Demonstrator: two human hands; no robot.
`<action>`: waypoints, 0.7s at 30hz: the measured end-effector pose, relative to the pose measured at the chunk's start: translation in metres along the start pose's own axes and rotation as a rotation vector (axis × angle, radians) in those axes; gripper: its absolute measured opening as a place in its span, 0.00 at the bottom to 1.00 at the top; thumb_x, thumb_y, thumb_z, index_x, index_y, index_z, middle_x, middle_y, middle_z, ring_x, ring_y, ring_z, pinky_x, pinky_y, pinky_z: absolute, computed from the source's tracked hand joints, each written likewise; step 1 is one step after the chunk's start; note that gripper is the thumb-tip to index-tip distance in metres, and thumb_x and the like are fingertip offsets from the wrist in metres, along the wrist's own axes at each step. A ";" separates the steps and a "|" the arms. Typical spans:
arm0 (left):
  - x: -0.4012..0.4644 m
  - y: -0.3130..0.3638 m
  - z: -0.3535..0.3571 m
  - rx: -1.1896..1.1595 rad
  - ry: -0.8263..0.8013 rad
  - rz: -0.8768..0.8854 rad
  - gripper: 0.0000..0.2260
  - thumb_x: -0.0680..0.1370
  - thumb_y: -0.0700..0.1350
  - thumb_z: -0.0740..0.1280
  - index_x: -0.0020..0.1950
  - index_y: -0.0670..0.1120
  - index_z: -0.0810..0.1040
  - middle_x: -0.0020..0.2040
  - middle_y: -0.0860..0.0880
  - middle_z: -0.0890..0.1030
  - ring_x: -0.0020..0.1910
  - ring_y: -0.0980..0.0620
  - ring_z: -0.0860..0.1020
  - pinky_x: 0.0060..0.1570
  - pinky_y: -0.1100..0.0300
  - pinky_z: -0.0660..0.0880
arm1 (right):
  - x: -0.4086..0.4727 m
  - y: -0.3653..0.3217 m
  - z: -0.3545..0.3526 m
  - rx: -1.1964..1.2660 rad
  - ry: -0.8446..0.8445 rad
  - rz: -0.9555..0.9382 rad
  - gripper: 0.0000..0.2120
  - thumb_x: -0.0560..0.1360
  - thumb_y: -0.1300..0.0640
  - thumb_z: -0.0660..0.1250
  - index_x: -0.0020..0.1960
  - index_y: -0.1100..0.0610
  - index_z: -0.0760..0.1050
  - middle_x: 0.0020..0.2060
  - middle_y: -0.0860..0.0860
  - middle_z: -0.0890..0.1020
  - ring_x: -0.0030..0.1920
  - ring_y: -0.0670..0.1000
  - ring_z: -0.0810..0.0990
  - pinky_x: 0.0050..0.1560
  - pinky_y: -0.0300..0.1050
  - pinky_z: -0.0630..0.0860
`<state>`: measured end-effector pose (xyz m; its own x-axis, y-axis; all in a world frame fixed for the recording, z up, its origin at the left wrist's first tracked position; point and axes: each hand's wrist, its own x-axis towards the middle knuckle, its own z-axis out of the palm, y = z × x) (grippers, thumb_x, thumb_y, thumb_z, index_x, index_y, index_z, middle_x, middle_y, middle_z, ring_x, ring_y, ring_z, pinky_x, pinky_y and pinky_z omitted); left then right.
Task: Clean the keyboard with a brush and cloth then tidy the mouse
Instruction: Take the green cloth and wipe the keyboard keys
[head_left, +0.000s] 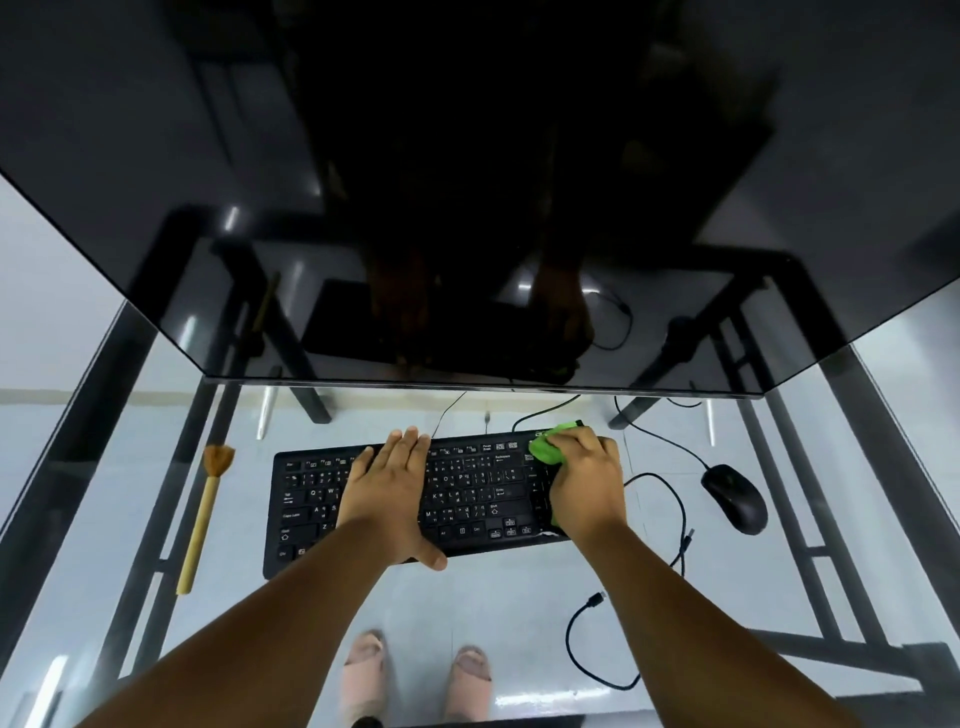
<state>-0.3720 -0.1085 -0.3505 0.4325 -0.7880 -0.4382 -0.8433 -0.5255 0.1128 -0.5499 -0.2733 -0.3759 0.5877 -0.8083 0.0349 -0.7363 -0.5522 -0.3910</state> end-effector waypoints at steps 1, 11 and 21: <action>0.000 -0.001 -0.001 0.001 0.000 0.011 0.65 0.57 0.70 0.75 0.79 0.47 0.37 0.80 0.49 0.39 0.78 0.50 0.40 0.76 0.50 0.42 | -0.002 -0.007 0.002 0.002 -0.007 0.000 0.25 0.66 0.74 0.62 0.58 0.56 0.80 0.55 0.49 0.79 0.52 0.56 0.72 0.52 0.53 0.77; -0.001 -0.003 0.000 0.008 -0.010 0.023 0.65 0.58 0.70 0.74 0.78 0.46 0.36 0.80 0.49 0.39 0.78 0.49 0.39 0.76 0.50 0.41 | 0.005 -0.011 -0.006 -0.066 -0.068 0.105 0.29 0.65 0.74 0.59 0.58 0.52 0.80 0.55 0.46 0.76 0.52 0.54 0.68 0.55 0.48 0.74; -0.003 -0.009 0.007 -0.021 -0.016 0.040 0.65 0.59 0.73 0.71 0.77 0.48 0.31 0.78 0.51 0.33 0.77 0.53 0.35 0.75 0.48 0.37 | 0.004 -0.007 -0.012 -0.100 -0.096 0.108 0.28 0.66 0.73 0.60 0.60 0.52 0.79 0.55 0.48 0.76 0.53 0.55 0.69 0.54 0.51 0.76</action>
<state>-0.3683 -0.0995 -0.3559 0.3936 -0.8034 -0.4468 -0.8527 -0.5007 0.1490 -0.5460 -0.2753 -0.3615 0.5294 -0.8434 -0.0924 -0.8237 -0.4849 -0.2939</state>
